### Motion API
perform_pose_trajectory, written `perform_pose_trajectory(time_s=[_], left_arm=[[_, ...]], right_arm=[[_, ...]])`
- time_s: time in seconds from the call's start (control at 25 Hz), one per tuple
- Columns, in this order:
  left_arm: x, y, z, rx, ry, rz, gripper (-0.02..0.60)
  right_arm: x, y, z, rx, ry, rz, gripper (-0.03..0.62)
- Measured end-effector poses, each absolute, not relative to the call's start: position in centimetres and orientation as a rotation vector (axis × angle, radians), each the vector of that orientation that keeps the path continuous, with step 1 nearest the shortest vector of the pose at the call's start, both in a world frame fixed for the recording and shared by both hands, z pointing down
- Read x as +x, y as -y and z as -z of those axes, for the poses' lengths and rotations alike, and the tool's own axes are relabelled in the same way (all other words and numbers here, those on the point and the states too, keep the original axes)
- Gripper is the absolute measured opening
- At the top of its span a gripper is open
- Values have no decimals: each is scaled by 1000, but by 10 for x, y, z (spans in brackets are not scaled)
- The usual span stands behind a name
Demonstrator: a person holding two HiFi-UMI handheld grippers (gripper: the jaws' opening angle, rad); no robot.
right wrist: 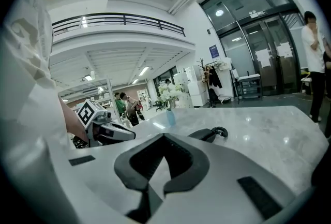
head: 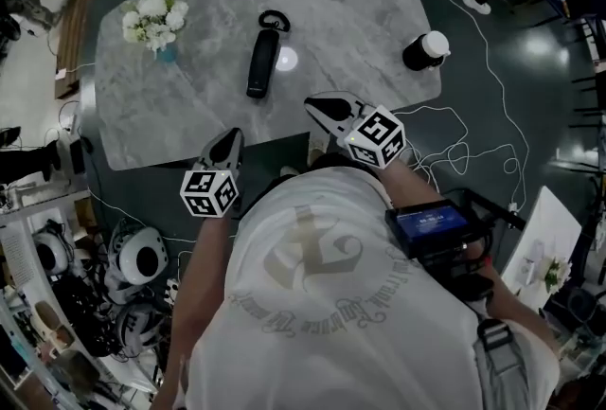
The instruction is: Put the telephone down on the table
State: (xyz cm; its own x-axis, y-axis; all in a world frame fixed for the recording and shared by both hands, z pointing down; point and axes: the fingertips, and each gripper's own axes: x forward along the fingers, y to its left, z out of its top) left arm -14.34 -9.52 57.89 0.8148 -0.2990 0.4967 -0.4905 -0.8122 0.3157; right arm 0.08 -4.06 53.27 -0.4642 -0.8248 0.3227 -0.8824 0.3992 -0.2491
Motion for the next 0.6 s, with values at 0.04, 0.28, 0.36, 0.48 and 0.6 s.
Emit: perform_pose_trajectory(time_s=[0.04,0.28,0.36,0.48,0.6], left_arm=[[-145,90,-579,2561,579,-595,14],[-147,63,-581,2557,518,-589,12],[-147,60,-581,2559,508,-587,12],[-144,59,-579,2570,497,-575,12],[-141,55,-578,2575,481,-569,12]], right_arm=[[1,35,-533,1548,2496,-587,15],[0,5,-540,1584,2463,-616,15],[-1,1,-541,1597,2455,-624,15],[-2,-3,-541,1617,2447,-622,15],[-2,-9,-540,1643,2432,-622,15]])
